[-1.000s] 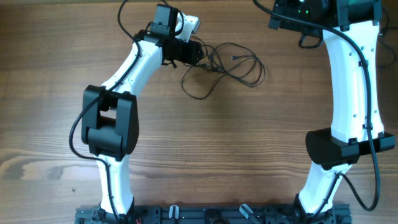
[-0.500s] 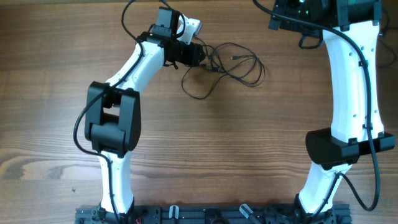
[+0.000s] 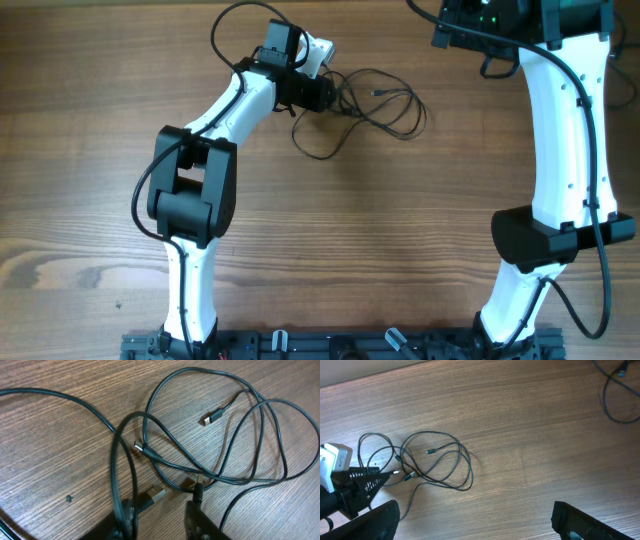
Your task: Untangle cables
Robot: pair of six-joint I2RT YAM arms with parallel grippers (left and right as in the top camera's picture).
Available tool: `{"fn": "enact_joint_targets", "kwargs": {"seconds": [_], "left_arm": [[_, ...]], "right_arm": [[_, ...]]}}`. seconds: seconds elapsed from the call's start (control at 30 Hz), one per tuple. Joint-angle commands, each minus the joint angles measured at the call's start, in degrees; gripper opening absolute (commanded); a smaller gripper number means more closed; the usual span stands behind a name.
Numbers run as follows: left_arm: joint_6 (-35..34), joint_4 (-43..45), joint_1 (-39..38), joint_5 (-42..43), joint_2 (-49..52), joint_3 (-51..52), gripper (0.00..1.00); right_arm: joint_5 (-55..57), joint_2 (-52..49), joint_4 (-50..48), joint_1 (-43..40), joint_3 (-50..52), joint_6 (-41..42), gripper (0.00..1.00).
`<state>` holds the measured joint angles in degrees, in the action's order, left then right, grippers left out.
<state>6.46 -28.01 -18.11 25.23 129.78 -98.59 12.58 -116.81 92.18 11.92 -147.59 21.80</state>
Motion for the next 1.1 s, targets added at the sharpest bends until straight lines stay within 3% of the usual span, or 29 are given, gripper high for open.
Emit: {"fn": "enact_joint_targets", "kwargs": {"seconds": [0.0,0.03,0.07,0.47,1.07], "left_arm": [[0.17,0.31,-0.07,0.81,0.44,-0.07,0.14],[0.17,0.39,-0.07,0.66,0.44,-0.07,0.05],[0.17,0.59,-0.07,0.66,0.44,-0.07,0.04],[-0.92,0.44,0.0,-2.6,-1.64,-0.09,0.04],[-0.66,-2.99,0.0,-13.05,-22.8,-0.09,0.04]], "right_arm": [[1.14,-0.09,-0.04,0.02,-0.79,0.04,1.0],[1.16,-0.09,-0.04,0.02,-0.79,0.02,1.0],[1.14,-0.09,-0.04,0.02,-0.79,0.02,1.0],[1.2,-0.09,-0.04,0.02,-0.79,0.09,1.0],[4.2,-0.09,-0.04,0.02,-0.79,2.4,1.0]]}}
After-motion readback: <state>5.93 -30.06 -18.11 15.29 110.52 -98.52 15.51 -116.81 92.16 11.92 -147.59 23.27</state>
